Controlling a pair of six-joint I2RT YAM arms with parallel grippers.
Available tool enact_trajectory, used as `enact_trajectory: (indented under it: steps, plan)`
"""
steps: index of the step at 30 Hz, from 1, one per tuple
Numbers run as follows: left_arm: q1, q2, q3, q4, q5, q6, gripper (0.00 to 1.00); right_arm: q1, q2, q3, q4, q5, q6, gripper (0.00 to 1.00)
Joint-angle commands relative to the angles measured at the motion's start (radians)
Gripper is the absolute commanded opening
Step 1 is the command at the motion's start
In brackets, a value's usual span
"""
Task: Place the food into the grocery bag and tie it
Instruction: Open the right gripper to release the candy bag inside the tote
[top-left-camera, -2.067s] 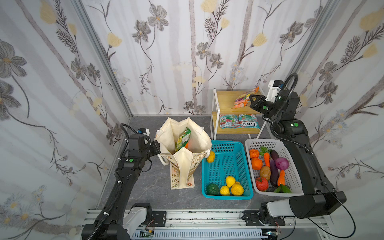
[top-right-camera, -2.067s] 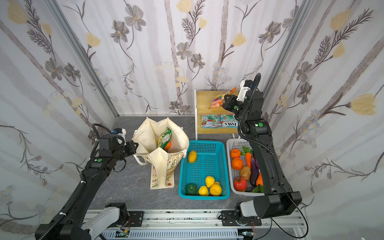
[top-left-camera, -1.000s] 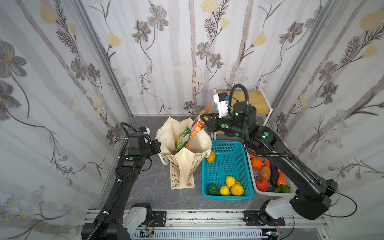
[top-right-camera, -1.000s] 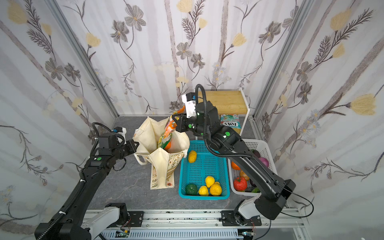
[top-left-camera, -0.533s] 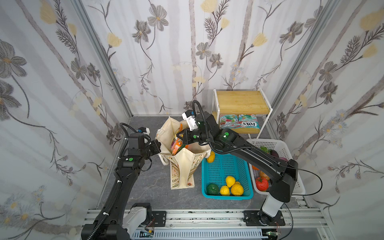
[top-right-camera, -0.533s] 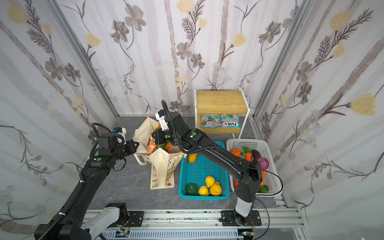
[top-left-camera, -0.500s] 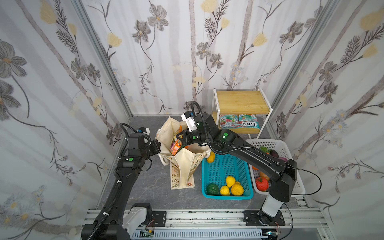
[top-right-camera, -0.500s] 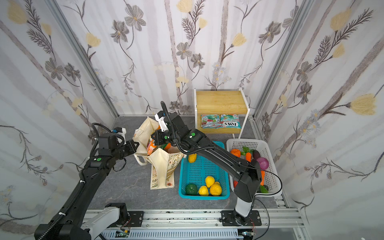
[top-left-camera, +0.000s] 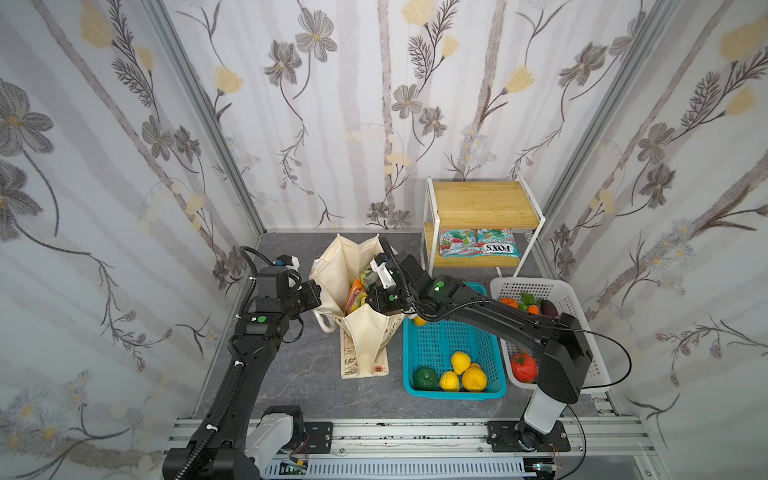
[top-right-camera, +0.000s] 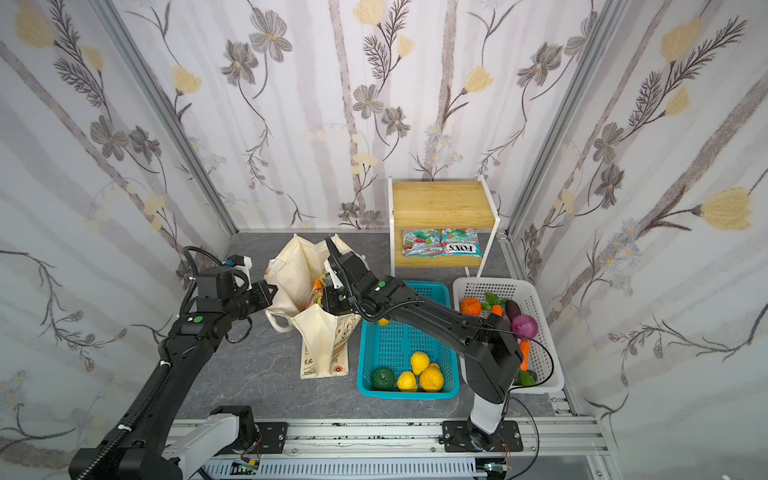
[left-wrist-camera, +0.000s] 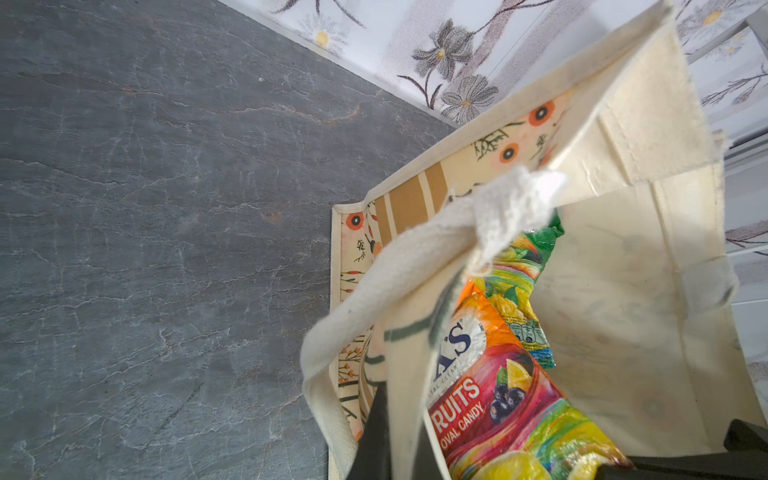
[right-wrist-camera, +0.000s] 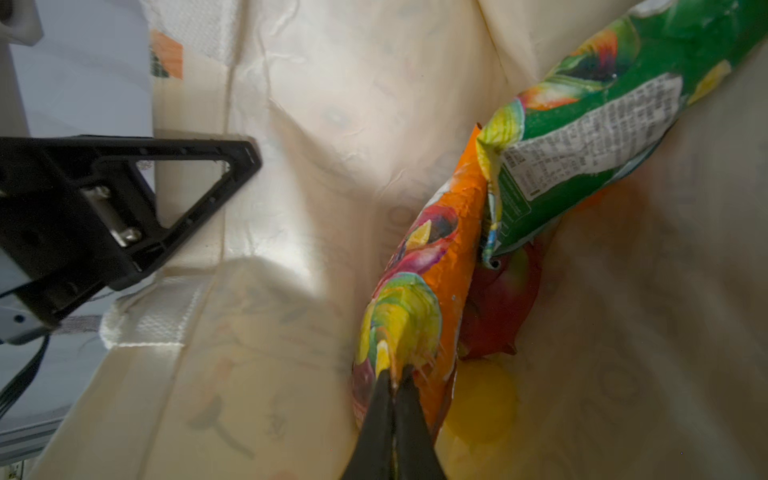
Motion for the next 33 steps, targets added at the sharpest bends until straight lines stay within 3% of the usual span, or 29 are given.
enact_trajectory:
  steps: [1, 11, 12, 14, 18, 23, 24, 30, 33]
  plan:
    - [0.001, -0.013, -0.006, 0.039, -0.026, 0.015, 0.0, -0.012, -0.006, -0.01, -0.023, 0.09, -0.021, 0.0]
    - [0.001, -0.009, 0.001, 0.042, -0.031, 0.009, 0.0, -0.006, 0.01, 0.014, -0.196, 0.239, -0.092, 0.0]
    - [0.001, -0.008, 0.004, 0.04, -0.032, 0.008, 0.0, -0.004, 0.008, 0.021, -0.205, 0.254, -0.095, 0.03]
    - [0.001, -0.007, 0.006, 0.043, -0.032, 0.004, 0.0, 0.0, 0.008, 0.037, -0.227, 0.287, -0.102, 0.17]
    - [0.001, -0.004, 0.007, 0.043, -0.033, -0.005, 0.0, 0.018, -0.01, 0.072, -0.267, 0.382, -0.123, 0.51]
    - [0.001, -0.007, 0.011, 0.044, -0.055, -0.005, 0.0, 0.017, -0.141, 0.018, -0.166, 0.37, -0.1, 0.71]
    - [0.001, -0.007, 0.01, 0.043, -0.052, -0.005, 0.0, 0.013, -0.177, -0.004, -0.133, 0.36, -0.088, 0.8]
    - [0.001, -0.007, 0.014, 0.045, -0.034, -0.01, 0.0, -0.046, -0.317, -0.101, -0.035, 0.398, -0.041, 0.84]
    - [0.001, -0.01, 0.014, 0.045, -0.034, -0.009, 0.0, -0.111, -0.315, -0.135, -0.027, 0.357, -0.026, 0.82]
